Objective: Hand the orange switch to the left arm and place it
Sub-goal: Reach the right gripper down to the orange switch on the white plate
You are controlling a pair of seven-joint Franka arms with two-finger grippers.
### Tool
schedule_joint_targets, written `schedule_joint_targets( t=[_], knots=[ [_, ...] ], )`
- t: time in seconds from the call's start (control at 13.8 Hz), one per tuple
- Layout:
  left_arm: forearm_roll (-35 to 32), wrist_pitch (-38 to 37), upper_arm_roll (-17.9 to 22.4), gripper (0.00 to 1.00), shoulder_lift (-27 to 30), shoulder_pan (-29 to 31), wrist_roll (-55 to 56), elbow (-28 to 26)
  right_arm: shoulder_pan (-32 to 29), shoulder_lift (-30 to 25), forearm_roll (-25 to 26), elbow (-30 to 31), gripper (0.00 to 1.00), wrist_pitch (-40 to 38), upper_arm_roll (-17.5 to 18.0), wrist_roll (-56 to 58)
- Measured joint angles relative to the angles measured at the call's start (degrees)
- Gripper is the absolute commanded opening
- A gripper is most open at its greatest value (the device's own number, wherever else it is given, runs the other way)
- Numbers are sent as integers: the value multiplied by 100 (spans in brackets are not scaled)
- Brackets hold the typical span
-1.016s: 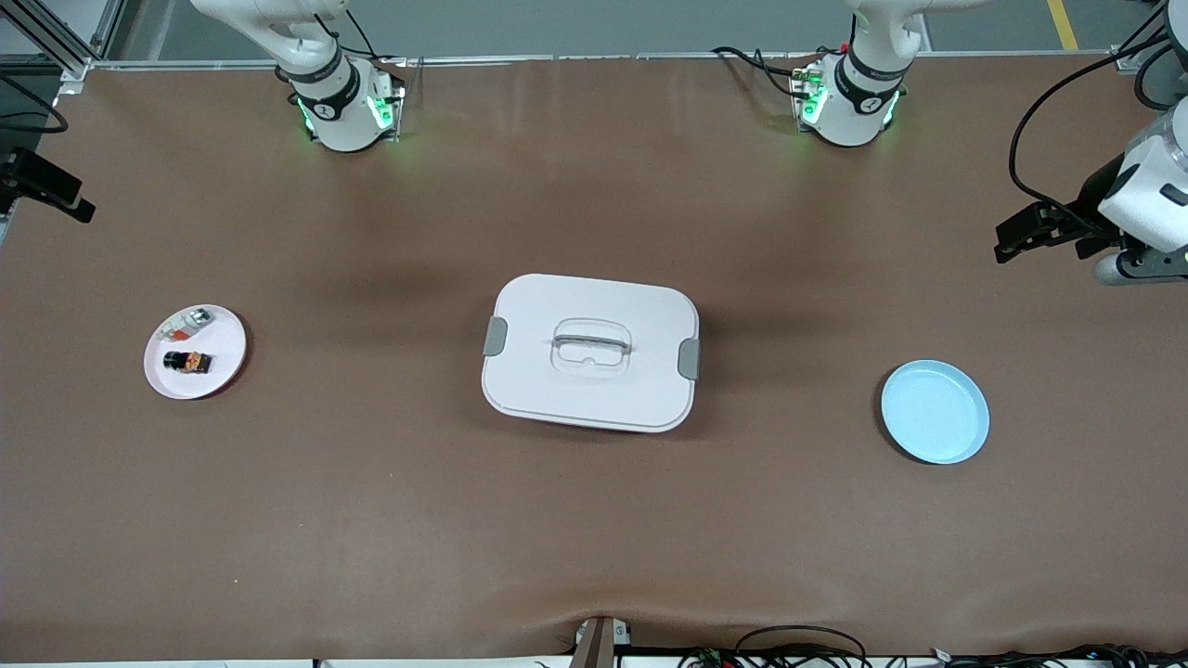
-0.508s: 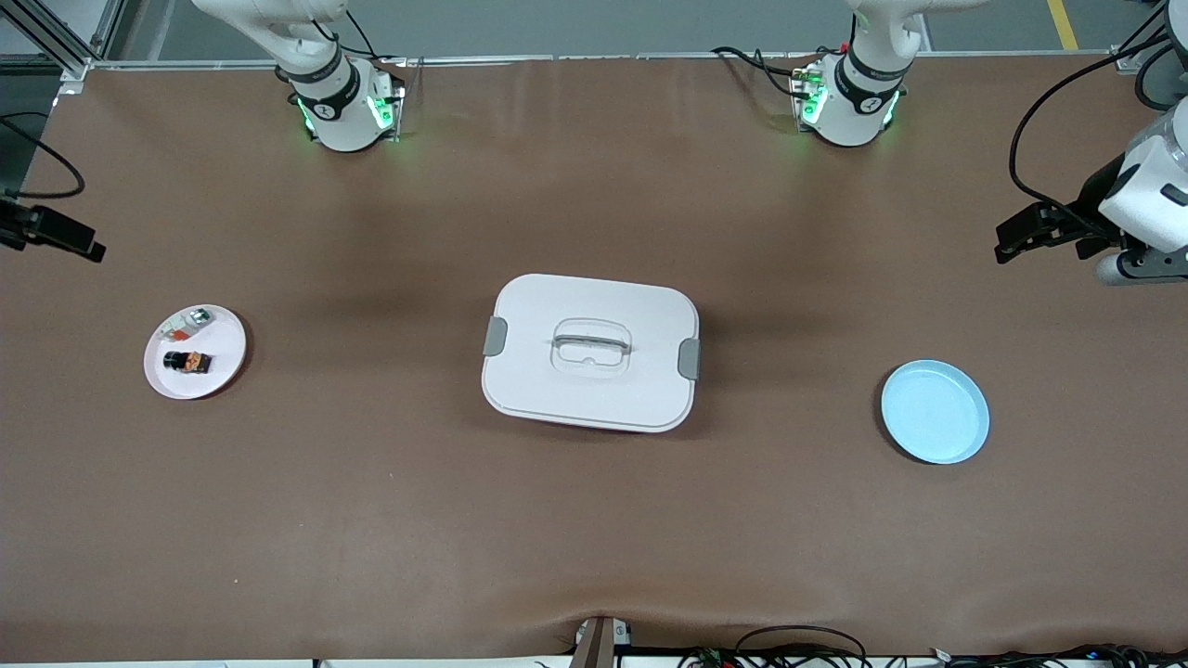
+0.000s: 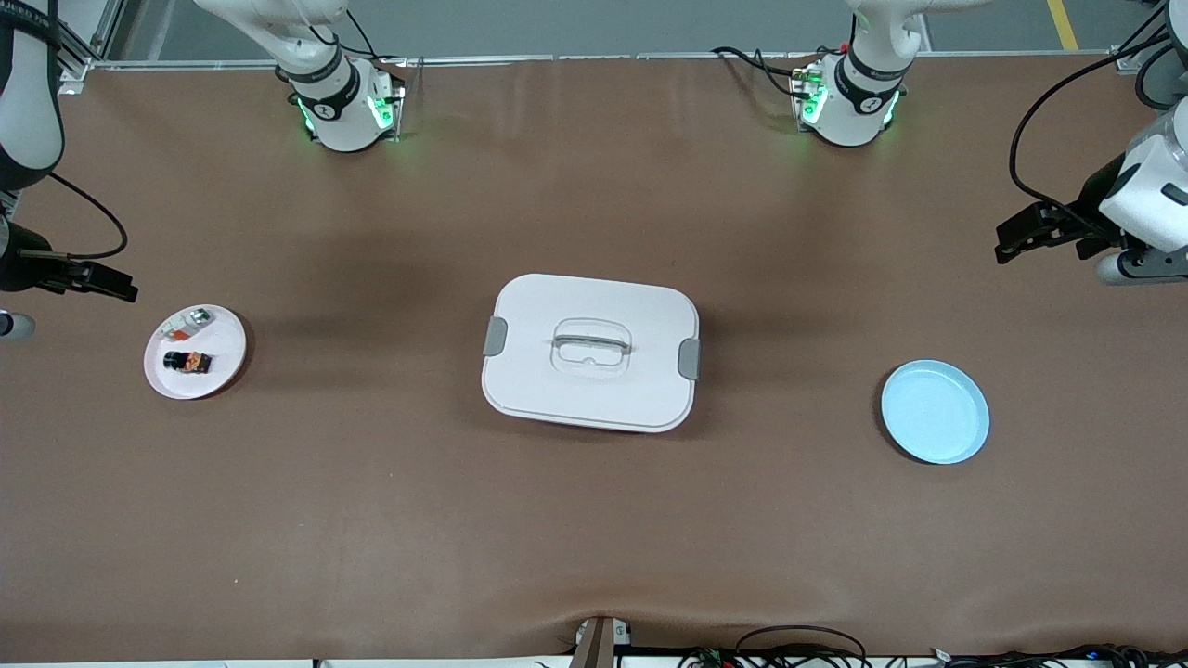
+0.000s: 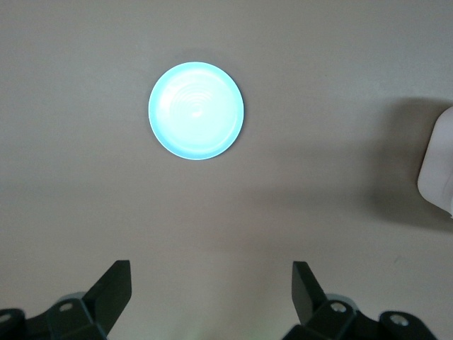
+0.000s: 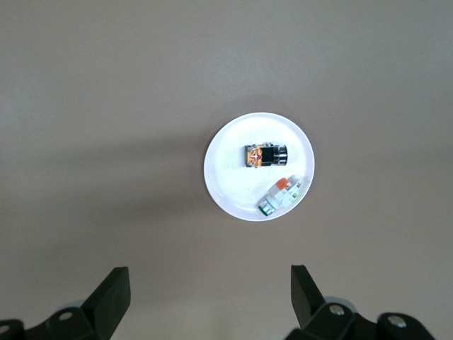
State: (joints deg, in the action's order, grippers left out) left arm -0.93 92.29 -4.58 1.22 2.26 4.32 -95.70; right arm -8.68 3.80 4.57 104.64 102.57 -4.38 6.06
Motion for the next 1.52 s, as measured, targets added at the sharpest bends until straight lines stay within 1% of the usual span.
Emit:
schedule_joint_targets(
  t=[0.22, 0.51, 0.87, 1.09, 1.23, 1.52],
  knots=[
    [0, 0, 0, 100, 0, 0, 0, 2, -131, 188, 27, 123, 100, 335, -2, 121],
    [0, 0, -8, 100, -1, -3, 0, 21, -411, 416, 197, 666, 100, 1212, -6, 137],
    [5, 0, -71, 100, -3, -36, 0, 105, -737, 913, 218, 921, 100, 1719, -8, 239],
    [7, 0, -322, 100, -2, -53, 0, 204, -760, 1085, 218, 1290, 100, 2546, -8, 239],
    [22, 0, -469, 100, -2, -65, 0, 273, -783, 1186, 218, 1400, 100, 2778, -8, 239],
    [285, 0, -781, 100, -1, -73, 0, 497, -813, 1421, 218, 1422, 100, 3211, -7, 284]
  ],
)
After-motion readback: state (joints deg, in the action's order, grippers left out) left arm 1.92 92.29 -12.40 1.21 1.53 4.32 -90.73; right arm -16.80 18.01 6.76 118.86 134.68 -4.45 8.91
